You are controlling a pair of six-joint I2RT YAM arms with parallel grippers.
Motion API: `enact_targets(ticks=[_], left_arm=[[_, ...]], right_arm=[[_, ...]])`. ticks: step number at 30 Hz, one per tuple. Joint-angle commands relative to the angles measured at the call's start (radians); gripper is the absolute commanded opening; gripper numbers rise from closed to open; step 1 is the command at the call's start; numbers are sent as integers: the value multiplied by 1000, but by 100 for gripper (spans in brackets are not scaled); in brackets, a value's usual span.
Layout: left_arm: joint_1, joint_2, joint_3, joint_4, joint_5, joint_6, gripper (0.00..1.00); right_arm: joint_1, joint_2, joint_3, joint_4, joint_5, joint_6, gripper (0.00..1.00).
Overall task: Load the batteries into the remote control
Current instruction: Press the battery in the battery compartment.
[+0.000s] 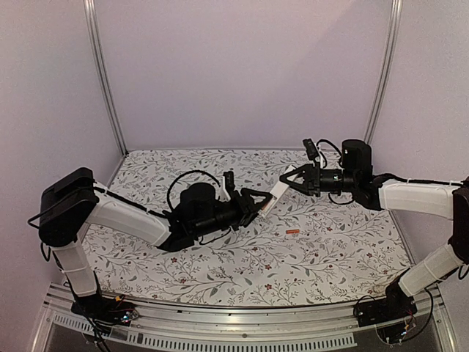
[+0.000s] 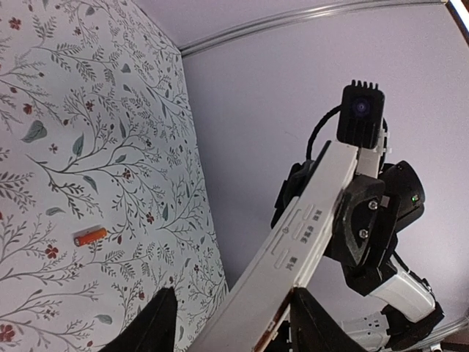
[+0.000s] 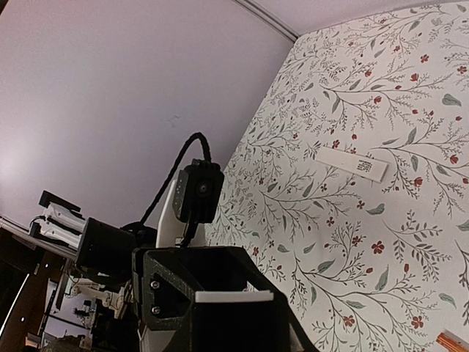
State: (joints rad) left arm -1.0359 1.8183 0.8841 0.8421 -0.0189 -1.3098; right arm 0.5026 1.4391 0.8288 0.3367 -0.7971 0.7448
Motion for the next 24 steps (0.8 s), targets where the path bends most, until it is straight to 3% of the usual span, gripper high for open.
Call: enact_targets(ticks=[1,8,16,21,24], left_arm=[[16,7,-15,29,-21,14,53],[25,-44,-28,-3,-25,131,66],[30,-91,-16,-86,63,274,67],[33,-168,-19,-197,116,502,76],[49,-189,16,-293,195,614,77]], right_arm=[[4,-17,27,48,-44,39,0],[-26,-13,12,64,-53,76,0],[-42,-17,15,67,-65,100,0],[-45,-11,11,67,-89,107,0],[-45,-12,10,67,-114,101,0]])
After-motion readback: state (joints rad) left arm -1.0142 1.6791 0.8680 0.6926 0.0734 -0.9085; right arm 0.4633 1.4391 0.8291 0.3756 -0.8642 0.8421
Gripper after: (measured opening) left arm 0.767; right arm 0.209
